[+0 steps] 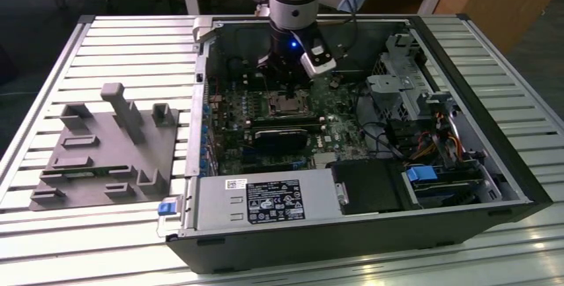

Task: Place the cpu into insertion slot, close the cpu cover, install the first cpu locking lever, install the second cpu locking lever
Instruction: 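Close the cpu cover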

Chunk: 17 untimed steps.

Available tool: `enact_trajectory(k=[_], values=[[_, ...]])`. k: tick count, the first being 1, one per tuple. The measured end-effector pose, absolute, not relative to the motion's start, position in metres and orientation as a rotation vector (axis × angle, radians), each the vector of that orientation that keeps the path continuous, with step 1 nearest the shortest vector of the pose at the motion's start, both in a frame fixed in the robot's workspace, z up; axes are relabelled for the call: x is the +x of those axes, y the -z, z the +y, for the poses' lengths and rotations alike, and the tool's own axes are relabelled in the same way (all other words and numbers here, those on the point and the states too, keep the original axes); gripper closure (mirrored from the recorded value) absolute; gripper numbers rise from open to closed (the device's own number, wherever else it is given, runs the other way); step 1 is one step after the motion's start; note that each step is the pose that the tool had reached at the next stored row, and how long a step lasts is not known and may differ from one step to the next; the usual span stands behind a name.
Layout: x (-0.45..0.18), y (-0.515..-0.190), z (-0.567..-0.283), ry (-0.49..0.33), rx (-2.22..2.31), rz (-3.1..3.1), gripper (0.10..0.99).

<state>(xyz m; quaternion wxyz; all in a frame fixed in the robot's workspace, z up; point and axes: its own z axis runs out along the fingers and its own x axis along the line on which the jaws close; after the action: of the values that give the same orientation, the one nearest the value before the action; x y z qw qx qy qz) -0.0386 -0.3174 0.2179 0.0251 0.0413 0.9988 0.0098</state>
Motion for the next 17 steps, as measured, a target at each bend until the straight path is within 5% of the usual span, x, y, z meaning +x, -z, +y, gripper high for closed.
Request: enact_trajectory(k=[17], values=[[-0.058,-0.213,-0.326,-0.03,0.128,3.089,0.984]])
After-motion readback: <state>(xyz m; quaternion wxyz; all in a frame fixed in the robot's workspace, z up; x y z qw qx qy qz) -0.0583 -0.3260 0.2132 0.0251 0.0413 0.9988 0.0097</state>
